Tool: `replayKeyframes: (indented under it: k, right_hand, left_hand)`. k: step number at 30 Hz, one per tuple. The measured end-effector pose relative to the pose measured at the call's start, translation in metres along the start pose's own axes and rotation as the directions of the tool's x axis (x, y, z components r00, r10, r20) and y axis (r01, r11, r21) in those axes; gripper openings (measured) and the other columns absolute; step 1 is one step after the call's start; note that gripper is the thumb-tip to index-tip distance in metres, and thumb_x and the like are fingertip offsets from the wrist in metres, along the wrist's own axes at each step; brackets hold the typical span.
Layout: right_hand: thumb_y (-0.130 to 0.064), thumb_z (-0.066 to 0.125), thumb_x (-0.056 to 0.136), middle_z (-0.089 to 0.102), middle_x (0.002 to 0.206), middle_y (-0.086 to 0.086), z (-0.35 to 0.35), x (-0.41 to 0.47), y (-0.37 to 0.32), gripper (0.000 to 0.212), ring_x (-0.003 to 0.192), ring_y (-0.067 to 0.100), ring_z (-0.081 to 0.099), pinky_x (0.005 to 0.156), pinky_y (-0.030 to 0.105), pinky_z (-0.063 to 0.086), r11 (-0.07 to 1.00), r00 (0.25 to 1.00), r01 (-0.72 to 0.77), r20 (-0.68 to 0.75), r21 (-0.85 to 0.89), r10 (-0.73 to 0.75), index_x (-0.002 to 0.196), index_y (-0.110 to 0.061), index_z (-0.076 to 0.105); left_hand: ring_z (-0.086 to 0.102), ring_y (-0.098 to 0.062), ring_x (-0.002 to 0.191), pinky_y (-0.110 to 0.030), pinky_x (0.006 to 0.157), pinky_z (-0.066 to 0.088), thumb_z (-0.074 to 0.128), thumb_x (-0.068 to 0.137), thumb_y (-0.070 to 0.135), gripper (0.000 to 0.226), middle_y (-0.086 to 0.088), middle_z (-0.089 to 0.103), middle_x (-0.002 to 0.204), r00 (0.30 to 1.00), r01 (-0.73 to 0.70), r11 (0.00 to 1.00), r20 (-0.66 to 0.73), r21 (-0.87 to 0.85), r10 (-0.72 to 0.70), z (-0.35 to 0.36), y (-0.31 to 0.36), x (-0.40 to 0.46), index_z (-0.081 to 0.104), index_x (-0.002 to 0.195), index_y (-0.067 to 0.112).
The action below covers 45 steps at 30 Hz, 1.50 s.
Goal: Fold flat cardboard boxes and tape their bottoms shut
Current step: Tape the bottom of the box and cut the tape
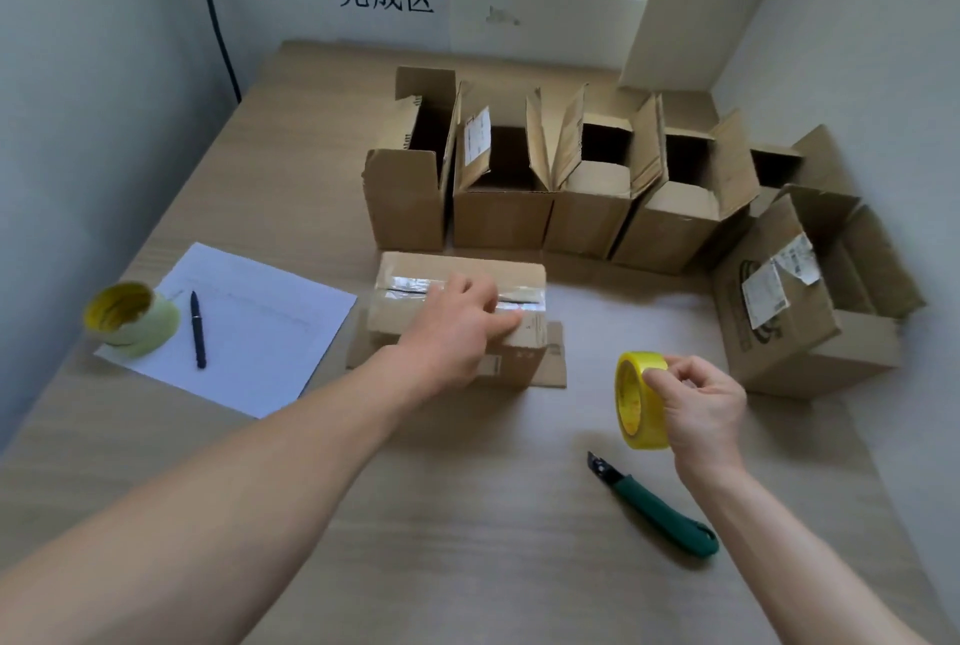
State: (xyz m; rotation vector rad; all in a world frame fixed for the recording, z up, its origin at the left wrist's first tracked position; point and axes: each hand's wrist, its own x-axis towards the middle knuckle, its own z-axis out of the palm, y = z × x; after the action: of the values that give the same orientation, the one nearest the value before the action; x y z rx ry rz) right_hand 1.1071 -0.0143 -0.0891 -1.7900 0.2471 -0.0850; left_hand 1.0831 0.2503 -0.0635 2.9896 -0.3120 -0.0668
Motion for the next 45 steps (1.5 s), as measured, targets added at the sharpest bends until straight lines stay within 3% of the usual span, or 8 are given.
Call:
replayKeyframes:
  k: [6, 9, 16, 20, 27, 34, 40, 45]
  right_hand:
    - [0.004, 0.07, 0.072, 0.066, 0.073, -0.008, -0.001, 0.001, -0.005, 0.034, 0.067, -0.001, 0.058, 0.06, 0.023, 0.039, 0.999, 1.0, -0.008, 0.004, -0.035, 0.009, 0.051, -0.013, 0.05]
    - [0.004, 0.07, 0.073, 0.068, 0.078, -0.005, 0.0, -0.001, -0.008, 0.034, 0.075, 0.009, 0.06, 0.063, 0.024, 0.039, 0.999, 0.999, 0.011, 0.031, -0.036, -0.01, 0.051, -0.013, 0.05]
    - [0.01, 0.069, 0.072, 0.07, 0.087, 0.003, 0.0, -0.006, -0.017, 0.034, 0.071, 0.016, 0.054, 0.064, 0.029, 0.038, 0.999, 0.98, 0.035, 0.196, -0.024, -0.03, 0.052, -0.009, 0.048]
    - [0.012, 0.069, 0.071, 0.072, 0.086, 0.005, 0.003, -0.012, -0.016, 0.039, 0.069, 0.018, 0.051, 0.065, 0.032, 0.037, 1.0, 0.968, 0.01, 0.252, 0.006, -0.011, 0.051, -0.012, 0.046]
    - [0.014, 0.07, 0.071, 0.072, 0.083, 0.0, -0.001, -0.014, -0.025, 0.044, 0.073, 0.016, 0.059, 0.058, 0.02, 0.043, 1.0, 0.945, 0.017, 0.326, 0.019, -0.022, 0.05, -0.017, 0.047]
    - [-0.003, 0.074, 0.062, 0.07, 0.088, 0.021, 0.007, -0.028, -0.047, 0.026, 0.085, 0.018, 0.065, 0.064, 0.023, 0.047, 0.999, 0.834, 0.054, 0.55, -0.008, -0.041, 0.055, -0.01, 0.049]
    - [-0.006, 0.079, 0.065, 0.054, 0.073, 0.032, 0.016, -0.04, -0.069, 0.026, 0.074, 0.028, 0.042, 0.068, 0.045, 0.037, 0.999, 0.647, 0.017, 0.762, -0.034, 0.015, 0.058, -0.013, 0.054]
    - [0.007, 0.079, 0.074, 0.069, 0.094, 0.017, 0.014, -0.052, -0.073, 0.027, 0.073, 0.053, 0.054, 0.066, 0.058, 0.047, 0.983, 0.63, 0.142, 0.777, -0.12, 0.004, 0.063, -0.003, 0.056]
  left_hand:
    - [0.05, -0.024, 0.11, -0.04, 0.086, 0.041, 0.06, 0.078, 0.034, 0.019, 0.002, 0.053, 0.106, 0.996, 0.034, 0.983, -0.08, -0.18, -0.049, -0.004, 0.006, -0.006, 0.068, 0.092, 0.024]
    - [0.043, -0.02, 0.108, -0.052, 0.091, 0.04, 0.055, 0.069, 0.074, 0.058, 0.002, 0.043, 0.108, 0.954, 0.299, 0.952, -0.013, -0.062, -0.3, 0.002, 0.04, 0.004, 0.052, 0.097, 0.023]
    - [0.046, -0.02, 0.106, -0.048, 0.089, 0.033, 0.056, 0.076, 0.036, 0.023, 0.005, 0.042, 0.105, 0.97, 0.239, 0.966, -0.014, -0.097, -0.241, -0.004, 0.022, 0.005, 0.049, 0.096, 0.028]
    - [0.037, -0.021, 0.116, -0.06, 0.092, 0.036, 0.05, 0.065, 0.085, 0.072, 0.001, 0.041, 0.116, 0.931, 0.353, 0.935, 0.093, 0.005, -0.352, -0.004, 0.036, 0.012, 0.046, 0.11, 0.029]
    - [0.039, -0.024, 0.114, -0.05, 0.092, 0.038, 0.06, 0.078, 0.025, 0.026, 0.001, 0.038, 0.113, 0.965, 0.245, 0.963, 0.129, -0.112, -0.231, -0.011, 0.026, 0.01, 0.053, 0.103, 0.026]
    - [0.044, -0.019, 0.123, -0.039, 0.098, 0.032, 0.064, 0.078, 0.016, 0.043, 0.006, 0.049, 0.127, 0.982, 0.129, 0.967, 0.162, -0.221, -0.094, -0.036, 0.016, -0.016, 0.063, 0.12, 0.027]
    - [0.056, -0.012, 0.078, -0.026, 0.071, 0.042, 0.074, 0.082, 0.026, 0.02, 0.004, 0.059, 0.082, 0.989, 0.043, 0.64, -0.056, -0.767, -0.133, -0.031, 0.075, -0.045, 0.077, 0.098, 0.016]
    - [0.063, -0.013, 0.074, -0.028, 0.067, 0.049, 0.078, 0.08, 0.014, 0.003, -0.003, 0.068, 0.079, 0.943, 0.089, 0.498, -0.088, -0.862, -0.321, -0.011, 0.084, -0.07, 0.078, 0.077, 0.013]
